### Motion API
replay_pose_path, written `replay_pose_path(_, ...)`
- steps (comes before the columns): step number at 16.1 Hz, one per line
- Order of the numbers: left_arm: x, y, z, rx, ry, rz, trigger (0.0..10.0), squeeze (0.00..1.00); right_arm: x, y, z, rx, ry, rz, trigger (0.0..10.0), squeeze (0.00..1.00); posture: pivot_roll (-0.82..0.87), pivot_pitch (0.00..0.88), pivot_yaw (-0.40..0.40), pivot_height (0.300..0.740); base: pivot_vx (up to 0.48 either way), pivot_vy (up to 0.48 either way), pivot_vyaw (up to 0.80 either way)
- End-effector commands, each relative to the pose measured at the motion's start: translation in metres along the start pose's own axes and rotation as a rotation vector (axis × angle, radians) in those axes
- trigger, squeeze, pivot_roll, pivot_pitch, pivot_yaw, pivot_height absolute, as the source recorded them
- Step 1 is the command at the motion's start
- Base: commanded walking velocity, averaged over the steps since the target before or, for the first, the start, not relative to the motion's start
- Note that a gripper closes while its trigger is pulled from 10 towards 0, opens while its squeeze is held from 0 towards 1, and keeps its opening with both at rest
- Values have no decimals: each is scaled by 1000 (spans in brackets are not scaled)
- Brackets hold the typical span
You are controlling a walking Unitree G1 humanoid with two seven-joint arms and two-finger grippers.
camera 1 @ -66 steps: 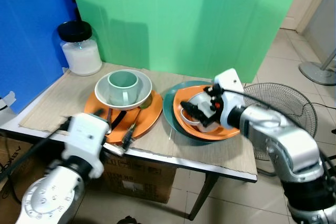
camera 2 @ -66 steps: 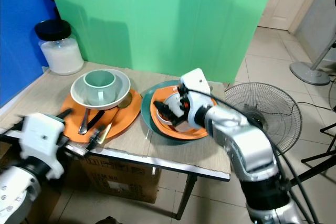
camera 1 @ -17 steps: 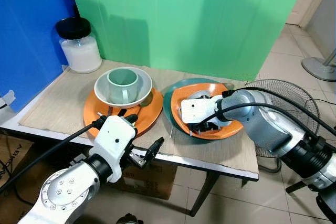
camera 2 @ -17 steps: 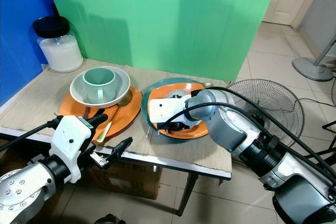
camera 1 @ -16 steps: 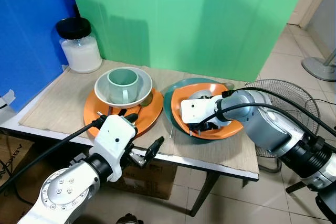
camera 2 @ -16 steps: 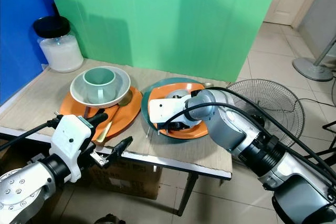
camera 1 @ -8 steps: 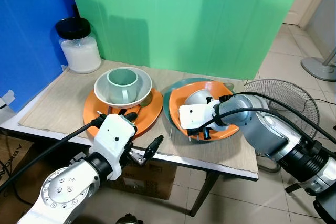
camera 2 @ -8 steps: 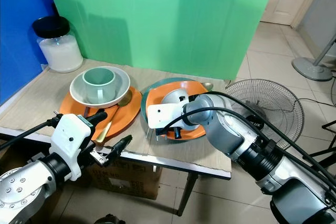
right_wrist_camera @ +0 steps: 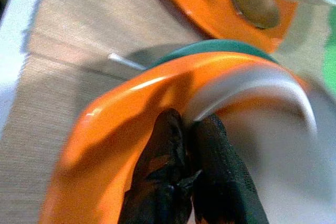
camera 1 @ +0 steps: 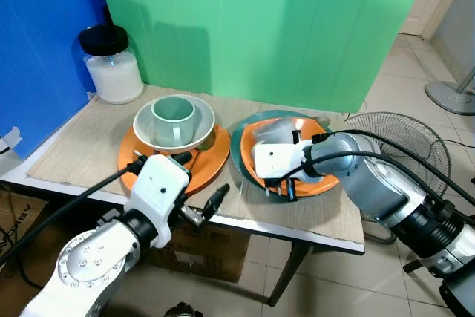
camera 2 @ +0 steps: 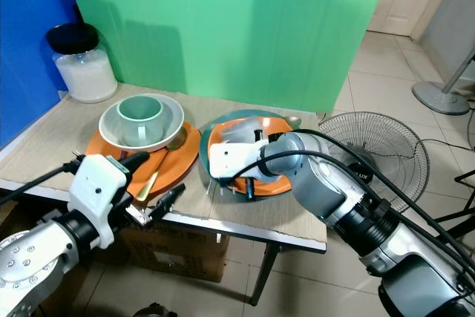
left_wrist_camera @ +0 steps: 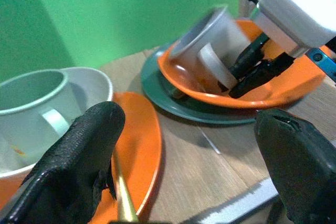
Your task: Setting the table
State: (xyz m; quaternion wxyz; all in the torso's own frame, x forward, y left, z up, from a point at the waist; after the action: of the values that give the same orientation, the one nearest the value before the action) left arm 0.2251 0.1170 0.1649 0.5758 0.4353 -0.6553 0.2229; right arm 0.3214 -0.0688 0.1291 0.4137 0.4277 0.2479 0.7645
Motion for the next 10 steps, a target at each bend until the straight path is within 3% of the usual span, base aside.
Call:
replay_pose_path(1,0,-1,-4,19,-5,0,10000,0,-2,3,5,-30,-31,16,0,0,2,0,-9,740,0,0,0)
replay_pose_path(5,6,-3,-22,130,15,41,10000,0,-3,10,15,-144,-175,136,0,0,4,0,-7,740,0,0,0)
replay_pose_path(7,11,-2,-46,264,75,93,10000,12,4,20,25,-276,-301,356,0,0,2,0,-2,740,0,0,0)
replay_pose_path(8,13,-2,-51,294,107,115,10000,549,5,23,26,-301,-329,409,0,0,1,0,2,740,0,0,0)
replay_pose_path(9,17,0,-58,325,144,154,10000,1000,7,25,26,-316,-376,480,0,0,-1,0,5,740,0,0,0)
replay_pose_path(10,22,1,-63,342,195,208,10000,1000,11,30,24,-332,-465,603,0,0,-1,0,7,740,0,0,0)
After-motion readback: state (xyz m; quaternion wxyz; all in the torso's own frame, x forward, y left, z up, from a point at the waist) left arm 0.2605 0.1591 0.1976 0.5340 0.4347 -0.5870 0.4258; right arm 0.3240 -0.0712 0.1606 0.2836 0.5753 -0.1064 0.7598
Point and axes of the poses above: a point about 5 cm out from each wrist's last joint towards the gripper, its own y axis pointing back from the gripper into the wrist, its own x axis along the axis of the wrist's last joint, z = x × y, the point moved 4 cm from there along -y, pointing out of the wrist towards the gripper, and after that the axes turned 2 degrees about -y, right-handed, at the moved point
